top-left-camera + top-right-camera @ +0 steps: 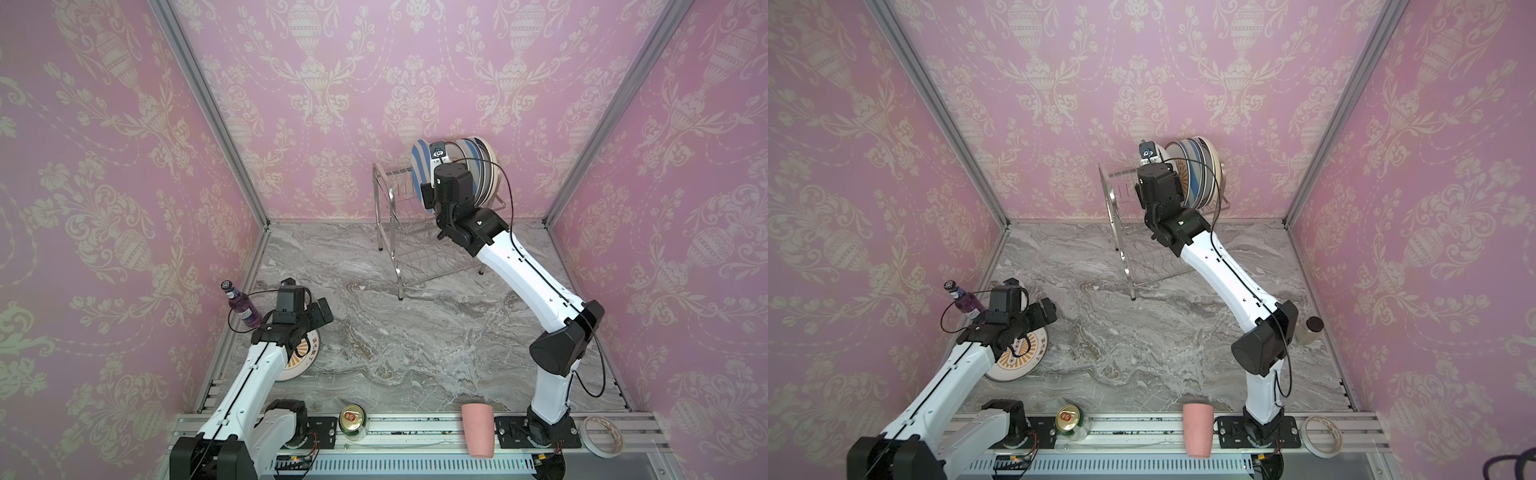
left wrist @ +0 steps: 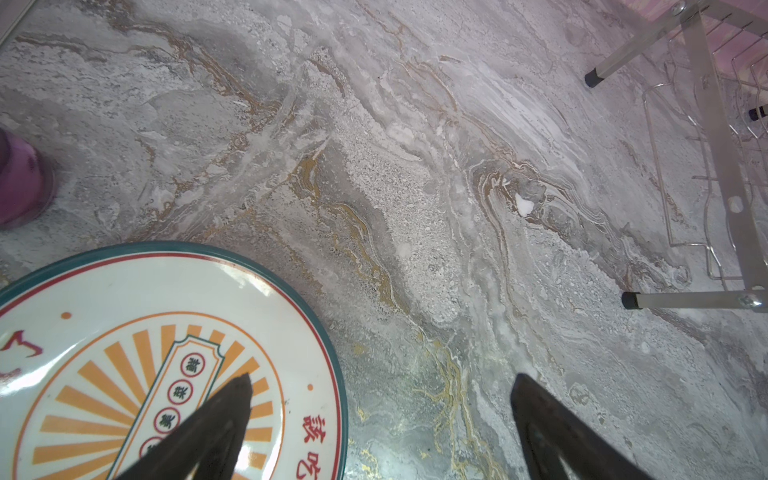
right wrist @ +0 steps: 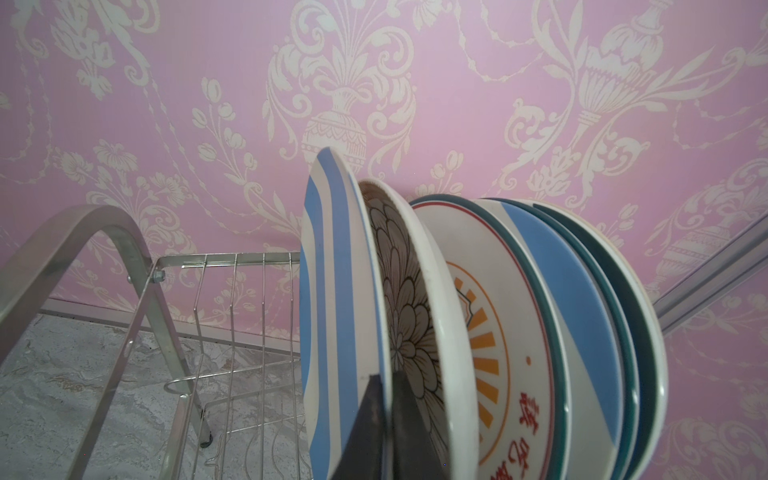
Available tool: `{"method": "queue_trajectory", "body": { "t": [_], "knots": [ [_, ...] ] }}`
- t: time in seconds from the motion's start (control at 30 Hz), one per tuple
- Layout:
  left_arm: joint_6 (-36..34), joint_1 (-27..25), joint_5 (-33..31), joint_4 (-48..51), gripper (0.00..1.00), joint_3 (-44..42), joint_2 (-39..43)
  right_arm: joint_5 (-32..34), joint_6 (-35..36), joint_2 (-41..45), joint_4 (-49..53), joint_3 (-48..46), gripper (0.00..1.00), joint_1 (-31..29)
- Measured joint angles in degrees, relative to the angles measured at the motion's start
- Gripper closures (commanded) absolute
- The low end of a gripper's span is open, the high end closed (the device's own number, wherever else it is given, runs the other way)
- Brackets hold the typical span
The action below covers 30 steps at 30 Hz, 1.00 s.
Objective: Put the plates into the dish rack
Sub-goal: 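Hold the striped plate in the rack and settle it against the other plates, then open the right gripper and withdraw it toward the sunburst plate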
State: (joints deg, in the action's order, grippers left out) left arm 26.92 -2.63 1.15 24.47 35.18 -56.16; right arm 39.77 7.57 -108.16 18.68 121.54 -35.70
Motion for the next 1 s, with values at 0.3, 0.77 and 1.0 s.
{"method": "queue_trajectory", "body": {
  "t": [0.3, 0.77, 1.0],
  "knots": [
    [0.15, 0.11, -0.02, 0.2, 0.01, -0.15, 1.36, -0.44, -0.09, 0.11, 0.35, -1.68, 0.68, -0.04],
    [-0.07, 0.98, -2.34, 2.73, 0.01, 1.01, 1.64, 0.07, 1.42, 6.75, 5.09, -3.23, 0.47, -3.41],
    [-0.33, 2.27, -7.54, 4.39, 0.01, 2.73, 2.64, -4.98, -1.86, 18.45, 9.79, -8.24, 0.41, -12.72]
  ]
}}
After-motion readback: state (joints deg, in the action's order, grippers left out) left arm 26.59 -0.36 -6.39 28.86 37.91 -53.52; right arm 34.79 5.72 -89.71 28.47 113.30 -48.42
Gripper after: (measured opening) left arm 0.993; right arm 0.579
